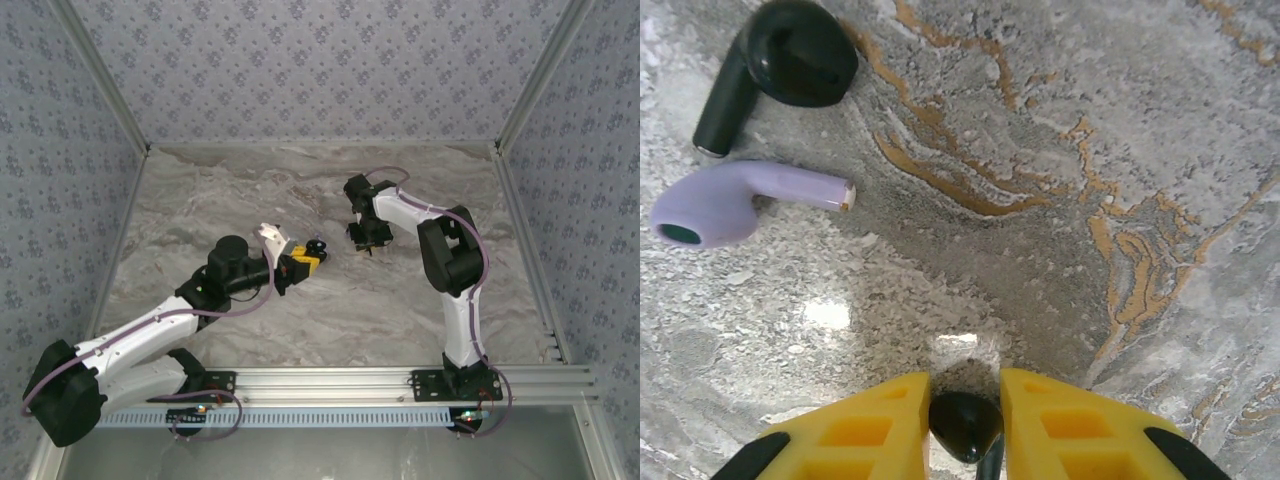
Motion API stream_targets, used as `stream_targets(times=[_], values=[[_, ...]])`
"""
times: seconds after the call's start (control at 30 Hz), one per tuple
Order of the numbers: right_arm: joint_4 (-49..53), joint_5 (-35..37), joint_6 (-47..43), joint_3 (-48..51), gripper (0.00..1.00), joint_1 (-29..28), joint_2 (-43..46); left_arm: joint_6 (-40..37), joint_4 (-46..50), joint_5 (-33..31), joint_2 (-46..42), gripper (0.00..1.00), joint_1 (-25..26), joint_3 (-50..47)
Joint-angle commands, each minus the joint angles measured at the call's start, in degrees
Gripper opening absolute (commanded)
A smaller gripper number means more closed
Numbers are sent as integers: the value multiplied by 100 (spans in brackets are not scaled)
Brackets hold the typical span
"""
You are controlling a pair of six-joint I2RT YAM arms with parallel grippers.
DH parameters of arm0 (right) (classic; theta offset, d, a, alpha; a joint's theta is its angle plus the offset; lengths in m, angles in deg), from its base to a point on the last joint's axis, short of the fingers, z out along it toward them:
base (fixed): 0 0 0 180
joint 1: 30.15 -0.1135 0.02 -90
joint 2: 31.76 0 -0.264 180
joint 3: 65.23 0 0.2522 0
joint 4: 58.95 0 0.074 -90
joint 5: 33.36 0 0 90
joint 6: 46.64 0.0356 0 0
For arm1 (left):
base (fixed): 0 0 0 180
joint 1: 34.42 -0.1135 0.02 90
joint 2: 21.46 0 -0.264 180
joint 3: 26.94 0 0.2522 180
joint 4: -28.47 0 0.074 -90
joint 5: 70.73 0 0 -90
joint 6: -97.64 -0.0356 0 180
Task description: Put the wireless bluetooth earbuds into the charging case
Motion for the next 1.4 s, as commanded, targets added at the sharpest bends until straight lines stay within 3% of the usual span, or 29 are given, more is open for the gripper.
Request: stream_targets(times=[0.0, 0.57, 1.37], values=[[-144, -83, 48, 231, 23, -36, 64, 38, -68, -109, 21, 14, 24, 1], [-1487, -1151, 4, 1471, 21, 218, 1595, 960, -800, -855, 1328, 14, 23, 51], [-2415, -2217, 111, 2249, 21, 257, 3587, 1312, -2447, -606, 2344, 14, 22, -151]])
